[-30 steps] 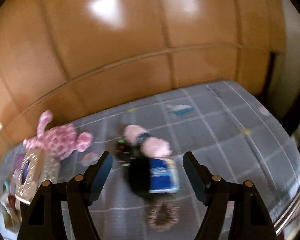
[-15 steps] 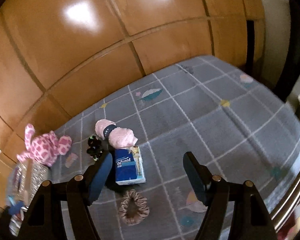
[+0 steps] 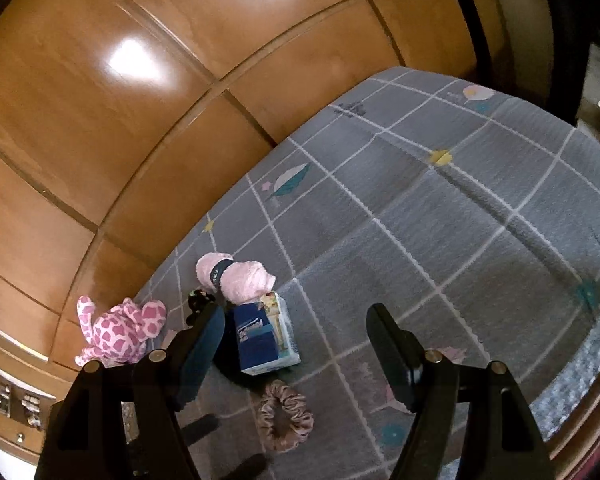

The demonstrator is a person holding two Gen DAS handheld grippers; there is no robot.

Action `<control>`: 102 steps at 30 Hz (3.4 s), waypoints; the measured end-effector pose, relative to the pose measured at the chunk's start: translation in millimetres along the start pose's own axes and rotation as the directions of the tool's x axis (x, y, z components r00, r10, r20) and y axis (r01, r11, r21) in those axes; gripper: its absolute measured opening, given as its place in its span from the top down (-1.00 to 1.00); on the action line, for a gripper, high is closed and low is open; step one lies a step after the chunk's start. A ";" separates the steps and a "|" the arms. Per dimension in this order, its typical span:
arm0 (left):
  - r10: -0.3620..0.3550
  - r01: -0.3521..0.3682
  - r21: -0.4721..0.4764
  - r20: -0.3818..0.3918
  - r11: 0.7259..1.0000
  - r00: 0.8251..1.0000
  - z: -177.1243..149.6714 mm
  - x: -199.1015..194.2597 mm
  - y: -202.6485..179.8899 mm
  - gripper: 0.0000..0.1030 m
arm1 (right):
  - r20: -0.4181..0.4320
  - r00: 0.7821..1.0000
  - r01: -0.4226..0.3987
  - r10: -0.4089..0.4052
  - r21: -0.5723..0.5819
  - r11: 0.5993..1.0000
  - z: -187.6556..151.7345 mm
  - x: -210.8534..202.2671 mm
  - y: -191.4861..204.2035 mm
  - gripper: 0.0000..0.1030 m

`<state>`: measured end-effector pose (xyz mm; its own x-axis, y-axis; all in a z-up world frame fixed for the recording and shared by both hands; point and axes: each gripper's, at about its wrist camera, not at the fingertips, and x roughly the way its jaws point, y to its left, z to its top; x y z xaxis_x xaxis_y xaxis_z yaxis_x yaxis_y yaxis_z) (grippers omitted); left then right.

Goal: Organize soft objects
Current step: 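Grasp the brown scrunchie with the left gripper while the right gripper grasps the blue Tempo tissue pack, then carry the scrunchie with the left gripper into the gold tray and release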

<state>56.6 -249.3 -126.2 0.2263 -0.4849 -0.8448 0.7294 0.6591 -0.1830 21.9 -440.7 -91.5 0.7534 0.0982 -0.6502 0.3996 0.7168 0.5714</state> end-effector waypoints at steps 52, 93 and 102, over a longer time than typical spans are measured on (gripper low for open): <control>0.144 -0.117 -0.261 0.085 0.958 0.986 -91.0 -35.7 88.6 0.69 | -0.296 0.872 0.242 -0.390 -0.430 0.870 -17.8 133.5 53.7 -0.08; 0.655 -0.469 -0.623 0.096 0.627 0.749 -7.6 -257.9 361.0 0.68 | -0.241 0.855 0.303 -0.460 -0.487 0.819 -25.0 138.4 60.6 -0.08; 0.670 -0.377 -0.776 0.078 0.506 0.738 -172.1 -321.0 368.8 0.68 | -0.225 0.852 0.311 -0.473 -0.510 0.802 -31.3 142.2 65.9 -0.08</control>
<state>141.9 248.4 -9.1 0.7063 0.0392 -0.7069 -0.2176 0.9622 -0.1640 139.1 -357.9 -161.9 0.3347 -0.1001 -0.9370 0.2881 0.9576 0.0006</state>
